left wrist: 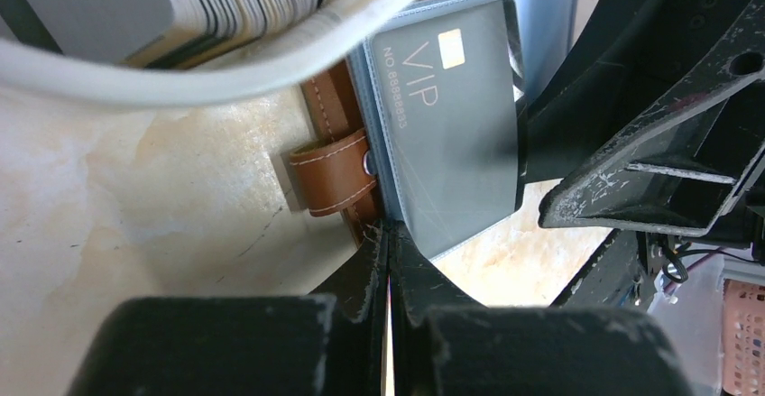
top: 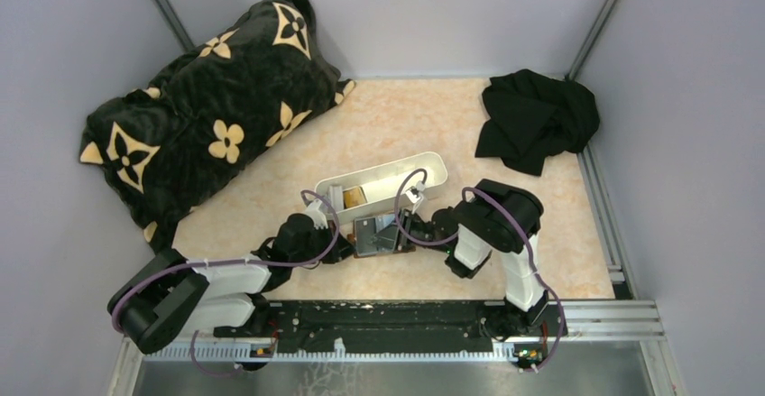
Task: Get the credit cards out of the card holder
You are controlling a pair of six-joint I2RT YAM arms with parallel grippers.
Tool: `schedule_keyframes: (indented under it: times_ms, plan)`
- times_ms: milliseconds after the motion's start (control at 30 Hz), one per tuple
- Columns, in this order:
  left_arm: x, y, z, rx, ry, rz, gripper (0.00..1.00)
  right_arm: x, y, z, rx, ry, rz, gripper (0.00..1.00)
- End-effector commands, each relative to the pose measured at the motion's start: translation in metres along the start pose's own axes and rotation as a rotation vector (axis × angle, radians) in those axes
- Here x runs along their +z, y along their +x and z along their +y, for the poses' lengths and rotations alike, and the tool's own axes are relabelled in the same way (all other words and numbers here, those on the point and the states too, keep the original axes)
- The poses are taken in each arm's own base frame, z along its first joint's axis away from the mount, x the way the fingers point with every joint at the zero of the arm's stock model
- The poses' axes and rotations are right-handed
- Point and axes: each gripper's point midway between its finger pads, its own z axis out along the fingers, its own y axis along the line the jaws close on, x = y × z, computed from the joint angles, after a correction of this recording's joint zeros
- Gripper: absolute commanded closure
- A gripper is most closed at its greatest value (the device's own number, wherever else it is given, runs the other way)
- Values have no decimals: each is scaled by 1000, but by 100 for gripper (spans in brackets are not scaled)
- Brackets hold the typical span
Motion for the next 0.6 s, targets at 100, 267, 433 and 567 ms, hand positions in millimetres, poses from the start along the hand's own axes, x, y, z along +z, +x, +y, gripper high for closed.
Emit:
schedule_keyframes:
  times_ms: [100, 267, 433, 567]
  plan:
    - [-2, 11, 10, 5, -38, 39, 97, 7, -7, 32, -75, -127, -11, 68]
    - [-1, 9, 8, 1, -32, 38, 98, -5, -7, 25, -68, -95, -25, 68]
    - [-1, 6, 3, -7, -16, 30, 98, -11, -8, 17, -61, -70, -33, 68]
    - [-2, 4, 1, -7, -15, 25, 99, -15, -9, 11, -59, -50, -34, 68]
